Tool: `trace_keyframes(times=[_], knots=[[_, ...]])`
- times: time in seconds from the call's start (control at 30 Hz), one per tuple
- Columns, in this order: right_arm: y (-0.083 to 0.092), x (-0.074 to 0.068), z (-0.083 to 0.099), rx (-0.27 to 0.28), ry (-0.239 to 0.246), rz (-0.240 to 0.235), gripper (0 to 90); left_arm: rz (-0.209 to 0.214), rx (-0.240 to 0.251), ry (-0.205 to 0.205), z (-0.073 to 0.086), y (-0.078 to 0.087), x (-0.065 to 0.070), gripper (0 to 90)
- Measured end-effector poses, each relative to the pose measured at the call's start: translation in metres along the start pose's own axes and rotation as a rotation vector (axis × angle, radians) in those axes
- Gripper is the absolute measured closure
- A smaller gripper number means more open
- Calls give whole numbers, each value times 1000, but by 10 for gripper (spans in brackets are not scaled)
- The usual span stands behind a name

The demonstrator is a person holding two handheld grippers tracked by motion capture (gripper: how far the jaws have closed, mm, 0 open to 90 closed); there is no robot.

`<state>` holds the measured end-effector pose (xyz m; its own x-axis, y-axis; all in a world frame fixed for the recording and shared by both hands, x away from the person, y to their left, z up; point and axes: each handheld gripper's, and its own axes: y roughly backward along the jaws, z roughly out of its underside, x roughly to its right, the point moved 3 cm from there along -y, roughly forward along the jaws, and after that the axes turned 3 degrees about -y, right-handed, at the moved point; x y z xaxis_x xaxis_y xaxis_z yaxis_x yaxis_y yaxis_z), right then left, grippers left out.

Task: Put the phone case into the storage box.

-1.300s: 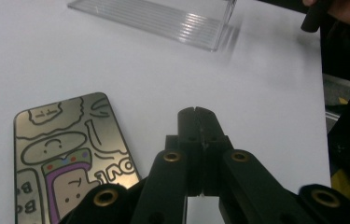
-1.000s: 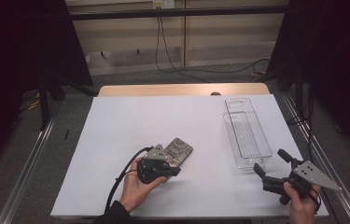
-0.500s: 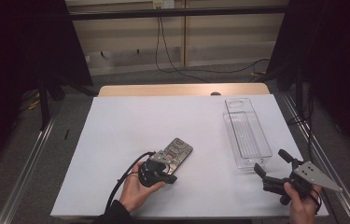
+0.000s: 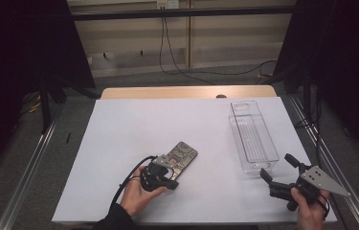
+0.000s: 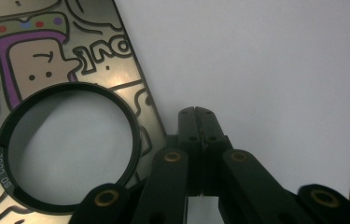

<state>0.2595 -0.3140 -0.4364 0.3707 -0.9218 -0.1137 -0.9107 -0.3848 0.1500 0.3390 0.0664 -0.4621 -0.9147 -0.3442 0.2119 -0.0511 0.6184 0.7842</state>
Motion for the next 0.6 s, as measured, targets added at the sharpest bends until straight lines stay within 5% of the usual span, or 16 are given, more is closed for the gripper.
trace_keyframes(times=[0.6], knots=[[2,1,0,-2,2,4,0,-36,-25,-5,6,10,-9,900]])
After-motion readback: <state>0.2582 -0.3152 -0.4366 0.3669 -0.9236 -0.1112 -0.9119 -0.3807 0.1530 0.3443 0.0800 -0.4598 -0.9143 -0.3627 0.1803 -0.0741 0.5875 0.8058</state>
